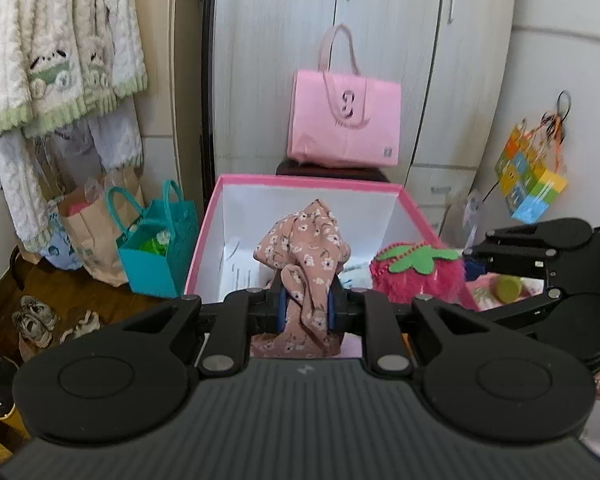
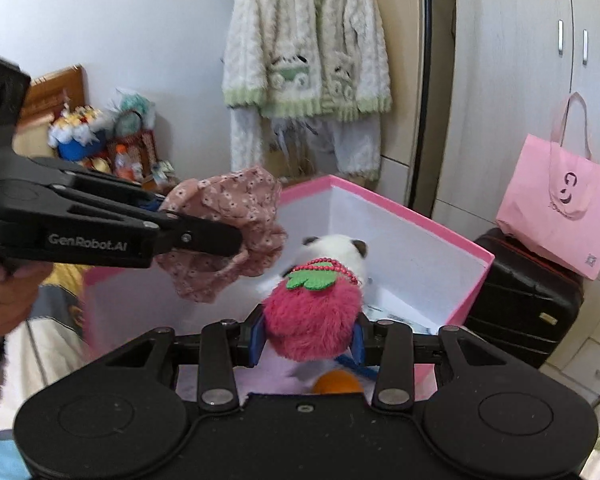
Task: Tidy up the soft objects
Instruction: 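Lift the scrunchie and pompom with both grippers and carry them over the shoebox, then open both grippers to drop the scrunchie and pompom into the shoebox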
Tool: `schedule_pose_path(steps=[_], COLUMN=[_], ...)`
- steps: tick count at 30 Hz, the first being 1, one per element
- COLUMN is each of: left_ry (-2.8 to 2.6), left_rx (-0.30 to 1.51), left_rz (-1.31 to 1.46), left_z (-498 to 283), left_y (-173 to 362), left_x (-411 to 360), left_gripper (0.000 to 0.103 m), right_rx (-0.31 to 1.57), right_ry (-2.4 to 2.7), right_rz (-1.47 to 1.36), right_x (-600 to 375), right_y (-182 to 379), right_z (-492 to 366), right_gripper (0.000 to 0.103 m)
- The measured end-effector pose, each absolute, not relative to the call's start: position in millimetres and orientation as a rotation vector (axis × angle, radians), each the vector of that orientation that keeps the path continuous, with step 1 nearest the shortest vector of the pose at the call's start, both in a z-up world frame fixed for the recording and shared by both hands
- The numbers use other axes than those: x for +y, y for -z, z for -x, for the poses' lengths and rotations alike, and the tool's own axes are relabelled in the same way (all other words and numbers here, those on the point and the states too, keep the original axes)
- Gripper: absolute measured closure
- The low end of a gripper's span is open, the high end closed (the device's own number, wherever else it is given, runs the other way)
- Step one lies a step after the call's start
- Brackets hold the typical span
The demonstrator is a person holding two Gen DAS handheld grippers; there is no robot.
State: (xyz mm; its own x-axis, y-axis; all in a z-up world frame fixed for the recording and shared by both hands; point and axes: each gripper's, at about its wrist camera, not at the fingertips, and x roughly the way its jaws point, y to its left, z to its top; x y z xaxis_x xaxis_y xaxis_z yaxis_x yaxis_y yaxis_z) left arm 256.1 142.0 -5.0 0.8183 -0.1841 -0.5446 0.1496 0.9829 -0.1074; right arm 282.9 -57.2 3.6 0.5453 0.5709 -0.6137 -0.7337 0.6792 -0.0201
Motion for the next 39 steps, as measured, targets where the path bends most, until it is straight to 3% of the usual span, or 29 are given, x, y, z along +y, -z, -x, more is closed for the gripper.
schedule_pose_path(steps=[9,11,13,15,20,39], left_ry=[0.124,0.106,0.102,0.091,0.084,0.291], left_rx=[0.661,0.662,0.646,0.622,0.582,0.480], left_rz=[0.063,0.073,0.082,0.087,0.061,-0.048], left_z=[-284,-283,-278,-269,-245,-123], left_y=[19,20,18,14,2,-50], left_x=[138,137,138,140,145,121], left_gripper=[0.082,0.077,0.062,0.052,0.042,0.030], right_rx=[0.619,0.634,0.627,0.610,0.571,0.594], right_ry=[-0.668,-0.663,-0.667,-0.679,-0.719,-0.665], right_rz=[0.480,0.499,0.467,0.424,0.316,0.230], right_x=[-30,-28,-32,-39,-68,-140], right_y=[9,11,7,2,-16,-65], right_z=[-295,-299,-300,-297,-273,-167], right_gripper=[0.055,0.048,0.036,0.035,0.034,0.032])
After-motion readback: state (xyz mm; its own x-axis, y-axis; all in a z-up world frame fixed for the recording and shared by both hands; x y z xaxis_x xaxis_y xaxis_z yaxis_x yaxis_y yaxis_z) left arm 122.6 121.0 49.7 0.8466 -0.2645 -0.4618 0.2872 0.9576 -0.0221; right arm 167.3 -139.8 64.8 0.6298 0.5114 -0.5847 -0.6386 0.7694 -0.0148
